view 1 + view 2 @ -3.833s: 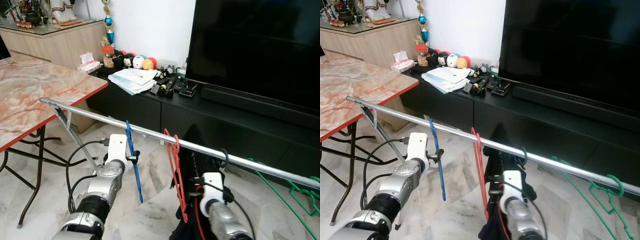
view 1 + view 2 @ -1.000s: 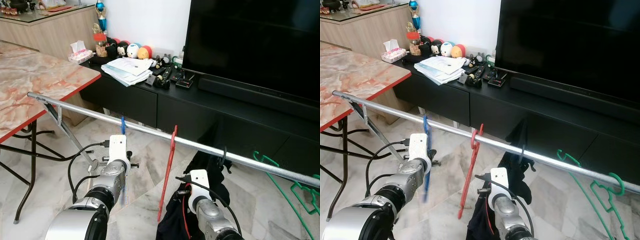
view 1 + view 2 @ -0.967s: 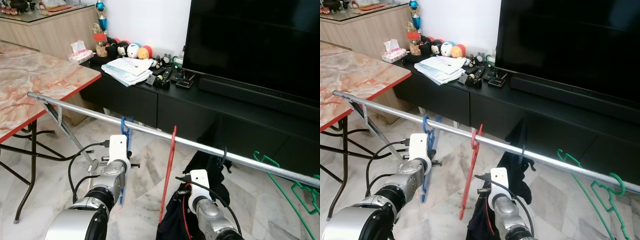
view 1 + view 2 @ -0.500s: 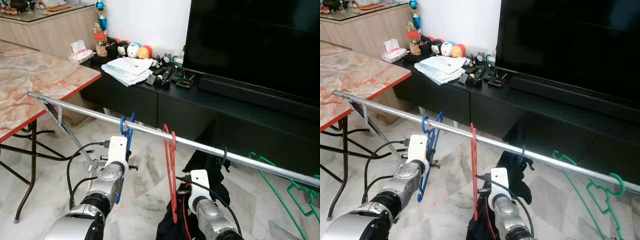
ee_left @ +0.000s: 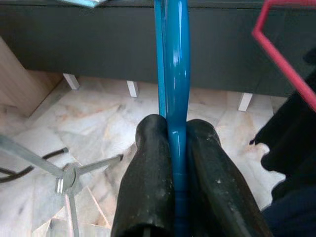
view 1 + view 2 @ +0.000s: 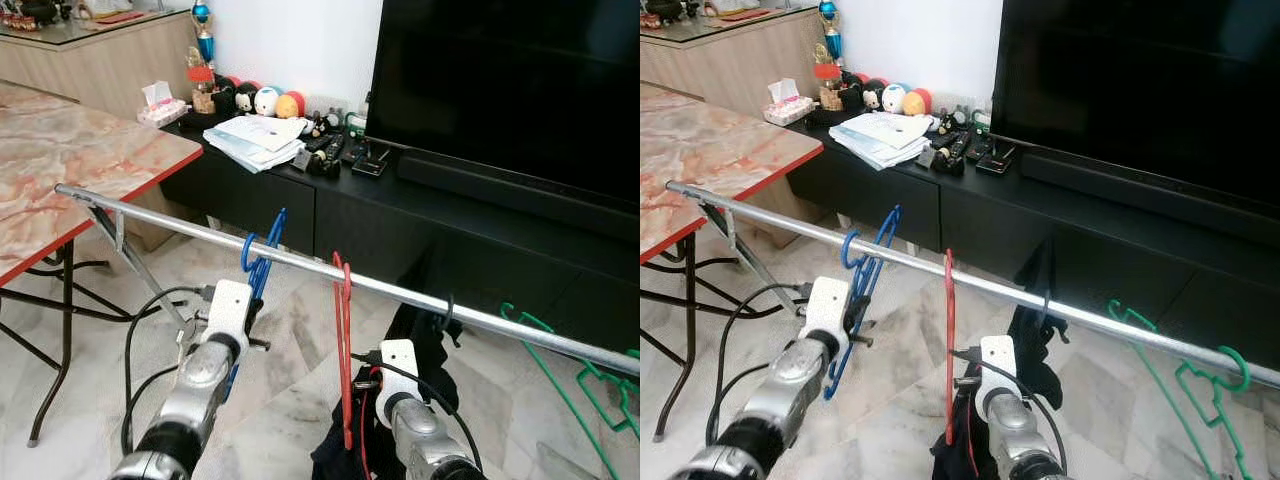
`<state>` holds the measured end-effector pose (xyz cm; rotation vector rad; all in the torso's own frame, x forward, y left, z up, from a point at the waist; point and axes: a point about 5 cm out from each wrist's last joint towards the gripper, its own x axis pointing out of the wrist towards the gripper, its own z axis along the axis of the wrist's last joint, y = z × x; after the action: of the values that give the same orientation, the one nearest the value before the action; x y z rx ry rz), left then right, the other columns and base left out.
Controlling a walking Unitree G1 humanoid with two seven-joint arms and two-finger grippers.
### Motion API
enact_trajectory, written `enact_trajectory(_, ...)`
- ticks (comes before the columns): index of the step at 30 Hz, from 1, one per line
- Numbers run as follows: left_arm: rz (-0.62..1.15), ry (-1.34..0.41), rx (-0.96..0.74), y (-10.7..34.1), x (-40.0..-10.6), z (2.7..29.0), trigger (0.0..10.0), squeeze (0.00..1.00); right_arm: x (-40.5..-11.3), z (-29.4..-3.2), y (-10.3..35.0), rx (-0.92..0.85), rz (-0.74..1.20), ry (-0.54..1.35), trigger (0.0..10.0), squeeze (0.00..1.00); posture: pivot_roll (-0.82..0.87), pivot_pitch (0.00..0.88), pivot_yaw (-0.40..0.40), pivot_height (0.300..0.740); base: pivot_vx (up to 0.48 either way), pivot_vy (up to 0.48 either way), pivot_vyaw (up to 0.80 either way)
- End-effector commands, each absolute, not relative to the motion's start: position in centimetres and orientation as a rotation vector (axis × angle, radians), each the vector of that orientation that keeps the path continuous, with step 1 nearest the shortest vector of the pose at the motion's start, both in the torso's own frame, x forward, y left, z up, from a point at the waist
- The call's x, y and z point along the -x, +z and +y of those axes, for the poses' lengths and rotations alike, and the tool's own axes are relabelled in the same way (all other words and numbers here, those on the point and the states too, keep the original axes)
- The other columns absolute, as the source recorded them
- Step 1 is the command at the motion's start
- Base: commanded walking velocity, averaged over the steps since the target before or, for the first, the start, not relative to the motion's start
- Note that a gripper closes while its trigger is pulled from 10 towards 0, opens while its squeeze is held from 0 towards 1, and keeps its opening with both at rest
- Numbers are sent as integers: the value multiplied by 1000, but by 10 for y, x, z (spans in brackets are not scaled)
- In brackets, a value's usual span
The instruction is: Hang hanger
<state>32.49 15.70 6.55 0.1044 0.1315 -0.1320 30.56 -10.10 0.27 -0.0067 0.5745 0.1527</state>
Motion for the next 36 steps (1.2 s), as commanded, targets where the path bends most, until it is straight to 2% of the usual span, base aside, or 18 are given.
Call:
enact_trajectory(1,102,-141,-112,67,-319,158,10000,0,-301,-100,-2,-11,596,149,10000,0,-67,10,22,740,0,0,0)
enact_trajectory(4,119,-104,-98,54,-296,160,10000,0,-300,-100,-3,-11,598,144,10000,0,-52,0,22,740,0,0,0)
enact_trajectory(12,168,-91,-46,43,-274,156,10000,0,-300,-99,-3,-11,597,135,10000,0,-47,0,29,740,-34,0,0)
enact_trajectory(36,187,-84,-43,51,-275,155,10000,0,-303,-99,4,-77,490,42,10000,0,-45,13,38,740,-289,0,0)
